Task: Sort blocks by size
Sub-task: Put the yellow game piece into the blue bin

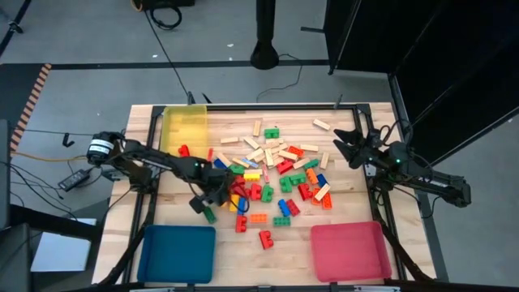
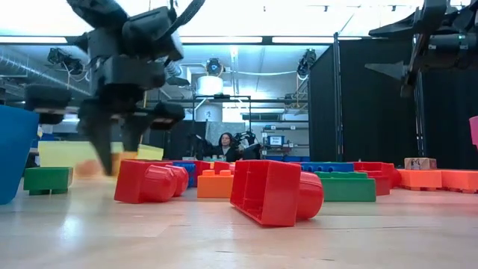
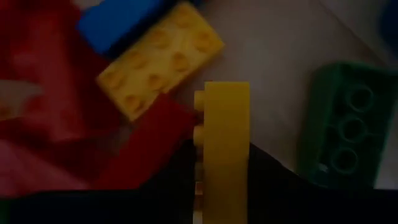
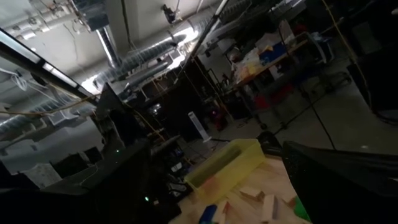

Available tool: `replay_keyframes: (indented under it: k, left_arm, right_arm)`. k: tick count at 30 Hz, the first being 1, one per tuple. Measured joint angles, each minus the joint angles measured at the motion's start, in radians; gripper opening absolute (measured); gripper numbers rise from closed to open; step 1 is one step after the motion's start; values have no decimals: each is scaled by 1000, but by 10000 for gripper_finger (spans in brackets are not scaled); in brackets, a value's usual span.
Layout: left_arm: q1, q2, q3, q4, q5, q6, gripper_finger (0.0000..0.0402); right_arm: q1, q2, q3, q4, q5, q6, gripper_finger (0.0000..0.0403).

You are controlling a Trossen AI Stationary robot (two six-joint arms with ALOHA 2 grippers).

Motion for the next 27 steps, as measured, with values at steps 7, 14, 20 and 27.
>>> replay_keyframes:
  k: [7,14,20,27]
  left_arm:
    - [1,-12,150,-191,-66,-216,81]
    - [-90,-172,266,-396,-33,-760,81]
    - [-416,-347,269,-377,-174,-1332,81]
    - [-724,-285,269,-374,-295,-1713,81]
  right_arm:
    - [0,0,0,-35,0,-1,373]
    - [0,0,0,-35,0,-3,373]
    - [0,0,0,-35,0,-17,373]
    - [0,0,0,-35,0,-19,373]
